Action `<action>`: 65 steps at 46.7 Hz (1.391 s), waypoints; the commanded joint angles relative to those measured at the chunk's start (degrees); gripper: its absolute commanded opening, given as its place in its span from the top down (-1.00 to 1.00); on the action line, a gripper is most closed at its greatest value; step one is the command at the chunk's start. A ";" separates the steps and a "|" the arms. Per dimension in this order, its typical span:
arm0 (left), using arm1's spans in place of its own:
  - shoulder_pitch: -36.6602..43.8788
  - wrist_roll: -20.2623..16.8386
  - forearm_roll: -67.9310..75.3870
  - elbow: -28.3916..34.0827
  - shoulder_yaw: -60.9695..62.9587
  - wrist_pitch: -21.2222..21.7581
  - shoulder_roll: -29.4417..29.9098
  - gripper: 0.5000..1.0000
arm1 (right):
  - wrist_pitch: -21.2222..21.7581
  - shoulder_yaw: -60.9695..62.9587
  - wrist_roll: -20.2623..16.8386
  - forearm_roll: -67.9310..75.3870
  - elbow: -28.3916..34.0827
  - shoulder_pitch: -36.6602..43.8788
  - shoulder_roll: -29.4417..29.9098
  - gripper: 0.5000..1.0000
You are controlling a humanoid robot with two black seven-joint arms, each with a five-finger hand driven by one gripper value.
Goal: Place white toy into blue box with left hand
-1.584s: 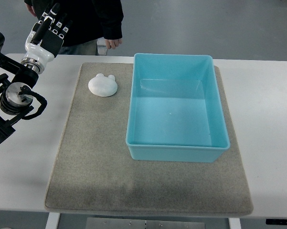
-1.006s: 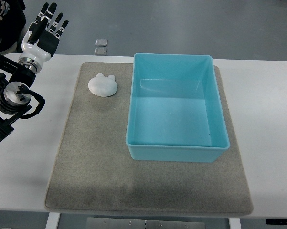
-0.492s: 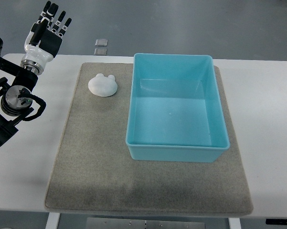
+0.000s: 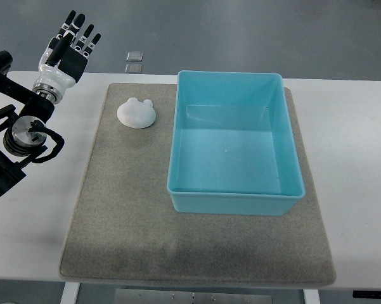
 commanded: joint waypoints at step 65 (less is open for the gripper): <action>-1.08 -3.35 60.36 7.83 0.79 -1.78 3.25 -0.56 | 0.00 0.00 0.00 0.08 0.00 0.00 0.00 -0.74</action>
